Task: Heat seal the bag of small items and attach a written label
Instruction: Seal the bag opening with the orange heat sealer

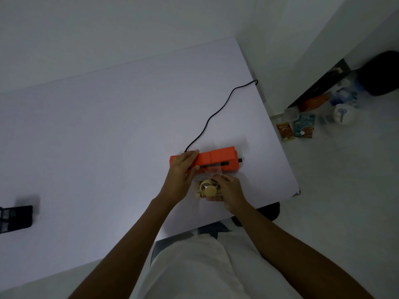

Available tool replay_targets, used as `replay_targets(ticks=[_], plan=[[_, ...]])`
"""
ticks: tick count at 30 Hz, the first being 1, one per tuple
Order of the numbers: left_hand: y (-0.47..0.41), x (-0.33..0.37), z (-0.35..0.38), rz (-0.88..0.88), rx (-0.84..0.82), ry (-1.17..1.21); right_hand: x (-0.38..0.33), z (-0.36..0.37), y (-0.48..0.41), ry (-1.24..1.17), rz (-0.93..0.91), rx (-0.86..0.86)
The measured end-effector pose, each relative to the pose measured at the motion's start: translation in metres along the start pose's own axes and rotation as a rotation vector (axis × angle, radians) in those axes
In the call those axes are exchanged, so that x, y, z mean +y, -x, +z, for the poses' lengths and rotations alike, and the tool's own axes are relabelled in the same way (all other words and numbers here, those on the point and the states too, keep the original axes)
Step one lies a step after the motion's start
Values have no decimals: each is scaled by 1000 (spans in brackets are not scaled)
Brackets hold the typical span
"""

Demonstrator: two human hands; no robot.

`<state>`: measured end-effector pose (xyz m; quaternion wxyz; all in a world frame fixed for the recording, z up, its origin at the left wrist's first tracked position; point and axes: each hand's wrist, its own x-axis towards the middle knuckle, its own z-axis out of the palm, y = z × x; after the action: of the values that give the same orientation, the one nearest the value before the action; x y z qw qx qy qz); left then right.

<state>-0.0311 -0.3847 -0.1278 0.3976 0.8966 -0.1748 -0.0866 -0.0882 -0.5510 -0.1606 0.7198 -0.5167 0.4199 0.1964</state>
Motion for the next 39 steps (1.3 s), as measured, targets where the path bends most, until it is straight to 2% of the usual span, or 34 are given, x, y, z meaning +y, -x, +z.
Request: replay_targets(ticks=[15,23,39], plan=[[-15,0,26,-92,-31,-116,-2,0,1,1,-3,-24],[-20,1,26,-6,-98,-274,-1,-2,0,-1,13,-37],[-27,6,22,-46,-124,-273,-3,-4,-2,-5,11,-54]])
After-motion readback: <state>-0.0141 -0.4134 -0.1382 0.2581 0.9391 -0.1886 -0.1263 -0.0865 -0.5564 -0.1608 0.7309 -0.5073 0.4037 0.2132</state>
